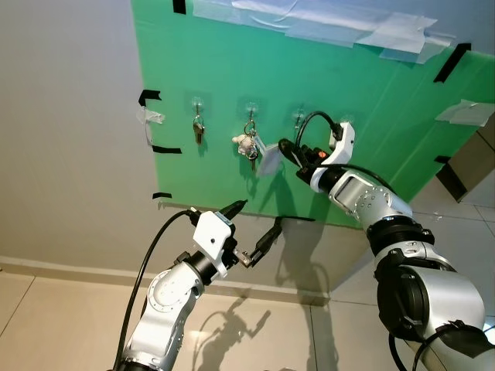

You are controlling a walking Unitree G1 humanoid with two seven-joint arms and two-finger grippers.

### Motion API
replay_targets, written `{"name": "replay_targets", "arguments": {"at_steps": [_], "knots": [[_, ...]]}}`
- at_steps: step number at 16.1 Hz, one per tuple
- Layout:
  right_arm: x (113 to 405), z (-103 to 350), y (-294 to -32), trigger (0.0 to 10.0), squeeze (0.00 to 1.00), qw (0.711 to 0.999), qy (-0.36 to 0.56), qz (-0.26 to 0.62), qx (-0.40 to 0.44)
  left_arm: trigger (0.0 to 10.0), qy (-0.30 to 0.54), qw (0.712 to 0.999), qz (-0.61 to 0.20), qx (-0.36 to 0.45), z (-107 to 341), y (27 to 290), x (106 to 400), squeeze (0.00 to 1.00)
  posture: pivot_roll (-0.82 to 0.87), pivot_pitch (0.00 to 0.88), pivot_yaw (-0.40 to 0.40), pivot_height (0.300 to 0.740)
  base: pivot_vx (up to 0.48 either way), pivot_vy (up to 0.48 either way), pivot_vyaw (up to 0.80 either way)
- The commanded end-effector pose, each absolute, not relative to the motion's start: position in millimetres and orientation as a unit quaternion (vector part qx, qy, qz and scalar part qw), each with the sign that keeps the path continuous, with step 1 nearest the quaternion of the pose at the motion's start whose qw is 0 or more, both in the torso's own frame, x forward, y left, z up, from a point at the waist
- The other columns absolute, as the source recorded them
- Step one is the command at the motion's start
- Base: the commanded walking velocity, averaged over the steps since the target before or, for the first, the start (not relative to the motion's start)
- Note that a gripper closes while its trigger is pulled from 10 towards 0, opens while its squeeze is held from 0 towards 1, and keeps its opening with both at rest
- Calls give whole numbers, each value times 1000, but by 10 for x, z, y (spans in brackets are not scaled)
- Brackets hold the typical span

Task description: Hang keys on a hook

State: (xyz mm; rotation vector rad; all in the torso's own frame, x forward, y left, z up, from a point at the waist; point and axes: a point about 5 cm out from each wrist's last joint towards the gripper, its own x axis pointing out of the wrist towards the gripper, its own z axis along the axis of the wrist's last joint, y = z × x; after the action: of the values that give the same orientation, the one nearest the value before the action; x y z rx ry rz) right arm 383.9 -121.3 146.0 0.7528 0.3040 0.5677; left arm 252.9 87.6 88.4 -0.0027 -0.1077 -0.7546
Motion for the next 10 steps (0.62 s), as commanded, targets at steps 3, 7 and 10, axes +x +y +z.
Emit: {"name": "replay_targets", "arguments": {"at_steps": [3, 7, 10], "knots": [[3899, 1620, -1243, 10000, 0, 890, 112, 279, 342, 10000, -60, 926, -372, 1, 895, 835, 2529, 0, 93, 0, -113, 740, 0, 0, 0], [3938, 1721, -1296, 10000, 0, 900, 87, 269, 331, 10000, -62, 927, -370, 3, 891, 842, 2525, 0, 101, 0, -113, 740, 0, 0, 0], [3955, 1763, -1329, 10000, 0, 900, 75, 261, 341, 10000, -62, 926, -372, 6, 884, 845, 2525, 0, 102, 0, -110, 740, 0, 0, 0]]}}
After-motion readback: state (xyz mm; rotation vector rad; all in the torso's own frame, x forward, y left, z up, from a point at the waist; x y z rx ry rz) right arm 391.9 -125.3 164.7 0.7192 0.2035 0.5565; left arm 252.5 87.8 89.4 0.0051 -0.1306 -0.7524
